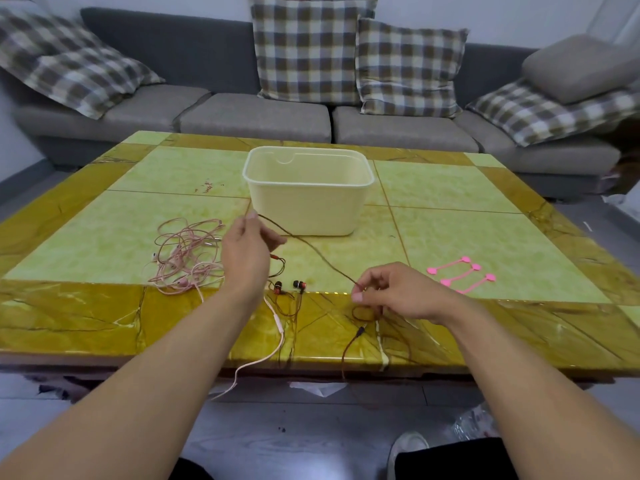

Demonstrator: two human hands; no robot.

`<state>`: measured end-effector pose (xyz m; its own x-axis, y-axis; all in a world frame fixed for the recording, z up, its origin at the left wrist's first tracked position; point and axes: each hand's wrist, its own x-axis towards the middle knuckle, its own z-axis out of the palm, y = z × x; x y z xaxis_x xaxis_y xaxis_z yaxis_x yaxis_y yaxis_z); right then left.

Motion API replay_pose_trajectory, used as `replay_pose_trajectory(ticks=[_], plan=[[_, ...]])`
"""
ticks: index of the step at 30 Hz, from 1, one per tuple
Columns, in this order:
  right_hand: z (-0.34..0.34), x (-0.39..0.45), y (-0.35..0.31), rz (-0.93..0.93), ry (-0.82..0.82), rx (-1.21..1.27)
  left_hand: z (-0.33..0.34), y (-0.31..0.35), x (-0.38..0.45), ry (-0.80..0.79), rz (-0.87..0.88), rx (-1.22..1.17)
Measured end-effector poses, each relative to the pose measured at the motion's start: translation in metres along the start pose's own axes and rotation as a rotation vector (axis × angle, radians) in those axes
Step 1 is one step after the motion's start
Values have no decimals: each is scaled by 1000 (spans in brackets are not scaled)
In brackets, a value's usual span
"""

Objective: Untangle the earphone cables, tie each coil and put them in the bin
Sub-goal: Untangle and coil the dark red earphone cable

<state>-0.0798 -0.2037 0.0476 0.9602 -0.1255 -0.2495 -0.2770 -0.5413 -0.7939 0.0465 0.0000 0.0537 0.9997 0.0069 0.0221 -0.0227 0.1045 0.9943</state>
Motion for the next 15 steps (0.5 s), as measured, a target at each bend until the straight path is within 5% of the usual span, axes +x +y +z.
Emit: replay_pose_trajectory(ticks=[4, 8, 10, 12, 13, 15], plan=[[-1, -1, 1, 19, 70, 150, -6, 0, 16, 145, -88, -112], [-5, -1, -3, 15, 186, 360, -8, -2, 16, 99, -124, 2], [-5, 0, -5, -8, 245, 390, -9, -5, 10, 72, -4, 245], [-4, 2, -7, -14, 338, 384, -7, -3, -2, 114, 300, 464], [-3, 2, -8, -16, 378, 383, -3, -2, -8, 71, 419, 483], [-2, 4, -11, -22, 428, 408, 6, 3, -25, -175, 392, 386]])
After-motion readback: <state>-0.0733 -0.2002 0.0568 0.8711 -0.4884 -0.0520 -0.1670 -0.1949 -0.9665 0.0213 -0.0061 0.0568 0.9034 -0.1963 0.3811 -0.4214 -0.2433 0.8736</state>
